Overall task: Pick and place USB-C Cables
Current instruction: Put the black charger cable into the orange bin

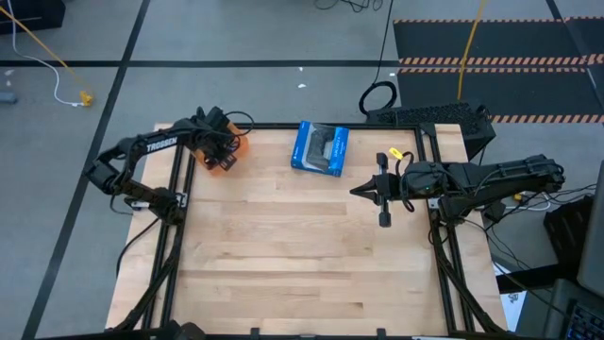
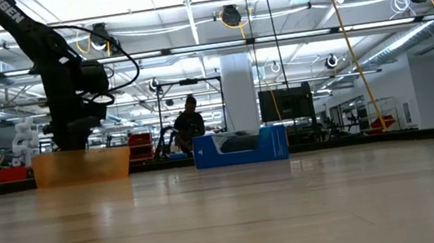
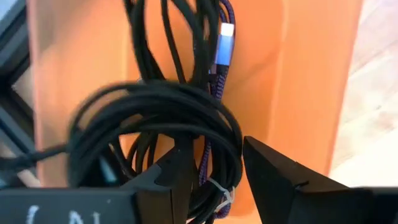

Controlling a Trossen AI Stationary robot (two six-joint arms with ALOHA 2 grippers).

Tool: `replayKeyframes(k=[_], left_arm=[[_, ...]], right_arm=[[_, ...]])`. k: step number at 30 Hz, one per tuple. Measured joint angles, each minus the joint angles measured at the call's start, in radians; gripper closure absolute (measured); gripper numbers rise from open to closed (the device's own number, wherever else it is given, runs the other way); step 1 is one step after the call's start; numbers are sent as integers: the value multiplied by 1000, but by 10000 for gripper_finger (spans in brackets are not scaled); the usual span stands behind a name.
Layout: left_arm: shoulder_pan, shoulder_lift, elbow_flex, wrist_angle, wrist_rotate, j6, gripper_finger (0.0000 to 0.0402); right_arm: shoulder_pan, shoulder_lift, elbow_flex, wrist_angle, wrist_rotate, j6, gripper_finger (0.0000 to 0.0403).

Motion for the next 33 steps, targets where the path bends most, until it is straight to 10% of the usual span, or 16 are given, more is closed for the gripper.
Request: replayKeyframes(k=[10,19,33], left_arm=[[-50,-55,132,-58,-8,-60,250],[-42,-64,174,-178,-296,-140,250],[-26,-39,167,-213,-283,-318,250]], right_arm=[[0,0,0,0,0,-3,403],[0,0,0,0,0,-3,403],[0,0,0,-1,0,-3,403]])
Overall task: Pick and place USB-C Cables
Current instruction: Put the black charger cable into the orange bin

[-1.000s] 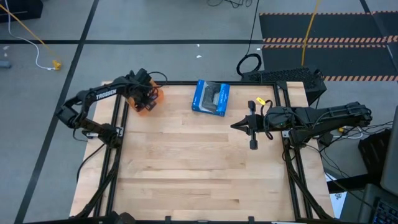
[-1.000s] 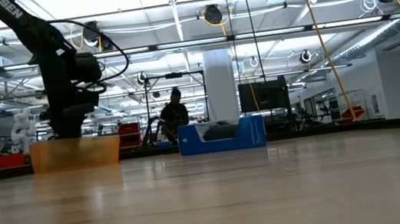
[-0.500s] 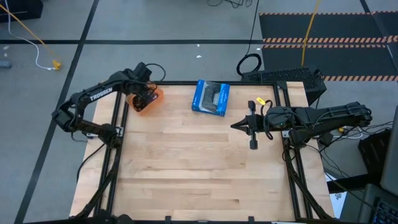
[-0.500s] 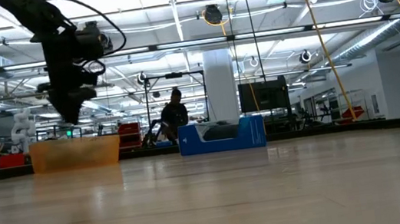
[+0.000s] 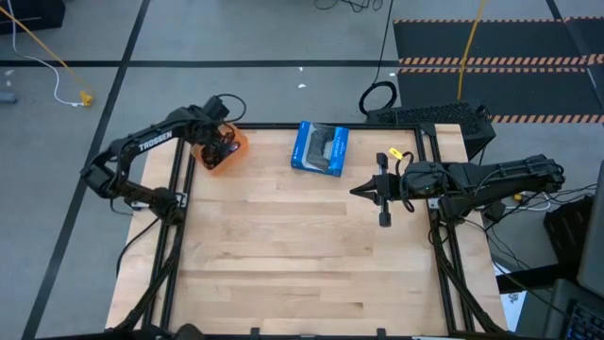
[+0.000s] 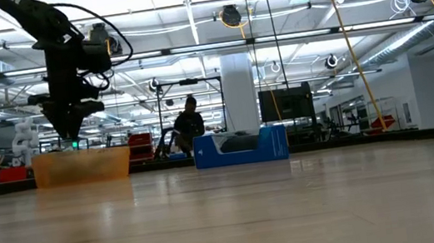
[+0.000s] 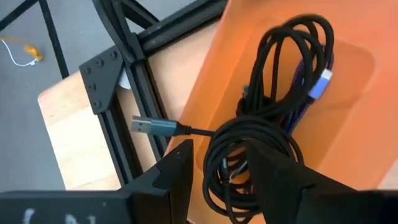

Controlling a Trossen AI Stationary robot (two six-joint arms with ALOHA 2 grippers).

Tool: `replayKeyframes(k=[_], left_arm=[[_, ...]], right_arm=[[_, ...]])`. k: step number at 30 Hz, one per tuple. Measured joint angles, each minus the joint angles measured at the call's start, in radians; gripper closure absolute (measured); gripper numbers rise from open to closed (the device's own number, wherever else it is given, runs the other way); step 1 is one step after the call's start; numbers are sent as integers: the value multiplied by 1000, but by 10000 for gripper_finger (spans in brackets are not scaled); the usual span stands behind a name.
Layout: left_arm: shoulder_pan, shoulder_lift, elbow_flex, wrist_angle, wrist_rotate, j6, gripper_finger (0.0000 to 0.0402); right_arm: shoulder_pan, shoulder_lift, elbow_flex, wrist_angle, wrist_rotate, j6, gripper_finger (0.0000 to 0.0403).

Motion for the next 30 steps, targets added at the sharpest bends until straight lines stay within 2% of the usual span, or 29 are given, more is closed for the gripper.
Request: replayKeyframes(k=[26,30], left_arm=[[3,173,-1,-52,23,47,250],[2,202,-1,-40,23,89,272]], right_arm=[[0,0,0,0,0,0,403],[0,0,0,0,0,0,403]])
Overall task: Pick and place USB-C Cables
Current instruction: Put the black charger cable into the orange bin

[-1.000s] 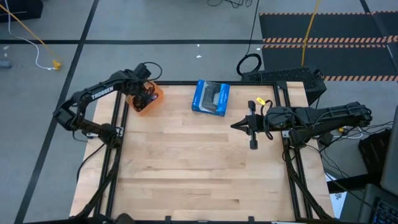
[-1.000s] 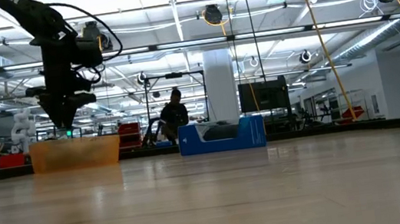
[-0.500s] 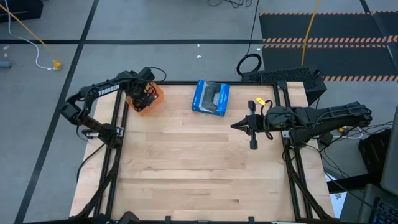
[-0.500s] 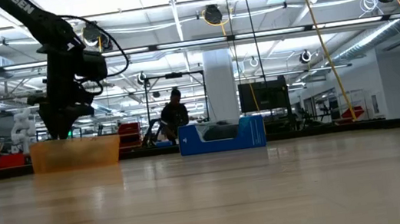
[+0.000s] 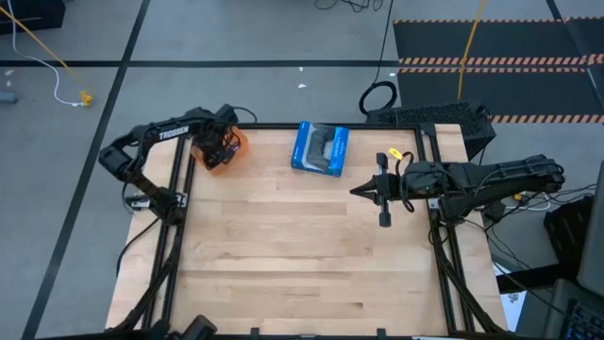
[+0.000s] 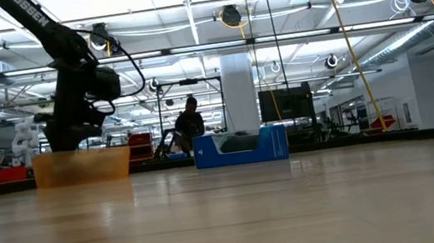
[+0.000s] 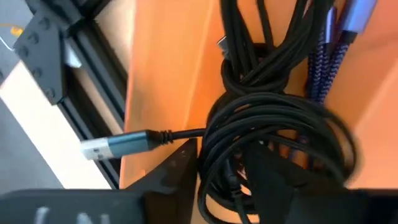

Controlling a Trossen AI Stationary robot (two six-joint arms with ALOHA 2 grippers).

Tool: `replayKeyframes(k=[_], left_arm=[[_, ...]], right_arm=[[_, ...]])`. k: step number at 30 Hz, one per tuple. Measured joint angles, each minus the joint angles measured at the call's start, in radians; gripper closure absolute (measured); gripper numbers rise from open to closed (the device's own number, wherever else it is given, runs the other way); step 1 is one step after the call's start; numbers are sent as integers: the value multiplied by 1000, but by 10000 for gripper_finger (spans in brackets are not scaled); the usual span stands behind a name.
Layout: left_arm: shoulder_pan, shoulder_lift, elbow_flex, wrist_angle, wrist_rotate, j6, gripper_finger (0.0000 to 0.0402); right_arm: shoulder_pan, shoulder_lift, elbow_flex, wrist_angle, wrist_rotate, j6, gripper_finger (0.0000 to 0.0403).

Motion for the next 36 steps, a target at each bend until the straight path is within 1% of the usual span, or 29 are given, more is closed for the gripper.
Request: replayKeyframes(k=[4,6,8,11,13,17,22,25,28,32,36], left_arm=[[8,39,0,22,-6,57,327],[9,50,0,35,-33,74,354],[7,49,0,48,-57,80,356],[0,28,0,52,-66,109,356],[-8,2,0,50,-71,141,365],[-32,-65,0,38,-71,197,366],[-58,-150,5,31,-44,257,386],[-71,-180,25,0,-26,296,389],[-86,-189,53,-31,-26,405,385],[-103,-188,63,-20,-18,639,387],[-112,-181,63,-4,15,853,388]], right_arm=[[0,0,0,0,0,0,403],[0,0,0,0,0,0,403],[0,0,0,0,0,-2,403],[0,0,0,0,0,-3,403],[0,0,0,0,0,-7,403],[0,0,0,0,0,-14,403],[0,0,0,0,0,-18,403],[0,0,0,1,0,-18,403],[0,0,0,1,0,-18,403],[0,0,0,1,0,-18,403],[0,0,0,1,0,-19,403]])
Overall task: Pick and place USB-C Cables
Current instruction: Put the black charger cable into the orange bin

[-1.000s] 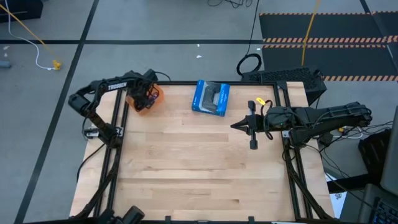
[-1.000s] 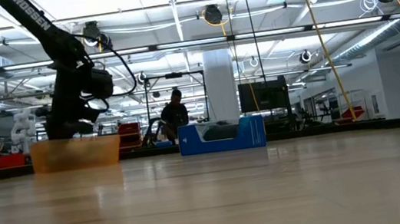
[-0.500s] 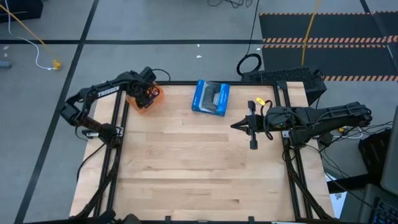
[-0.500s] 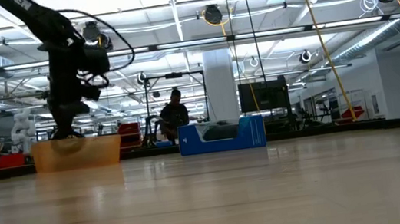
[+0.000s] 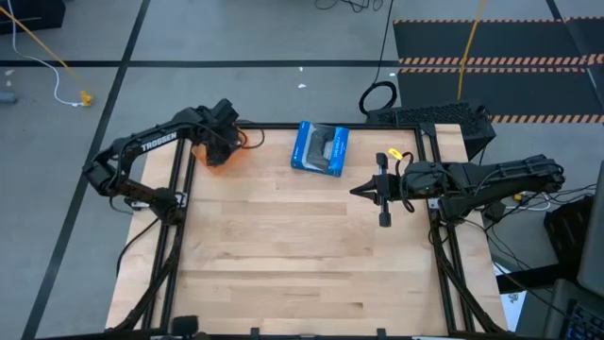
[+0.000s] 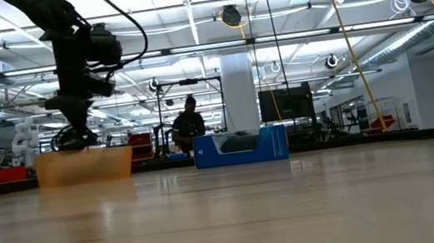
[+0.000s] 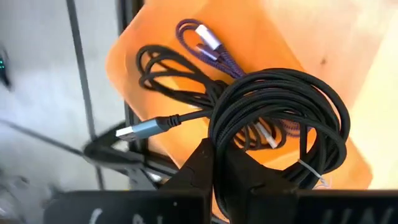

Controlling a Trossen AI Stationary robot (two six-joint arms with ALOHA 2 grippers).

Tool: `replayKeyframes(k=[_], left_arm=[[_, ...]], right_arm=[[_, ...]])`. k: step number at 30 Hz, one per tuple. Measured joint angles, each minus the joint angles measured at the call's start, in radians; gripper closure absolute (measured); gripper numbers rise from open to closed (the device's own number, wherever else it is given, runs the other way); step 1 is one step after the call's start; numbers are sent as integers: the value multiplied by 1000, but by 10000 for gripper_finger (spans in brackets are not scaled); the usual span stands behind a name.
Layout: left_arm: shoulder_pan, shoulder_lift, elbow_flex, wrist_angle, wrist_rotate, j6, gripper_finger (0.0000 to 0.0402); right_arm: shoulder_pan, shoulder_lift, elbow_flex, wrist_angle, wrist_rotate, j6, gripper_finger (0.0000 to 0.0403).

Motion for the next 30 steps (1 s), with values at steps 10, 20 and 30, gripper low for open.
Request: replayKeyframes(k=[10,20,30], left_arm=[[-38,0,0,4,4,290,380],[-34,15,-3,6,-23,283,379],[-35,69,-94,102,-35,272,378]], right_arm=[[0,0,0,0,0,-3,403],[0,0,0,0,0,-3,403],[0,0,0,-1,0,-3,403]])
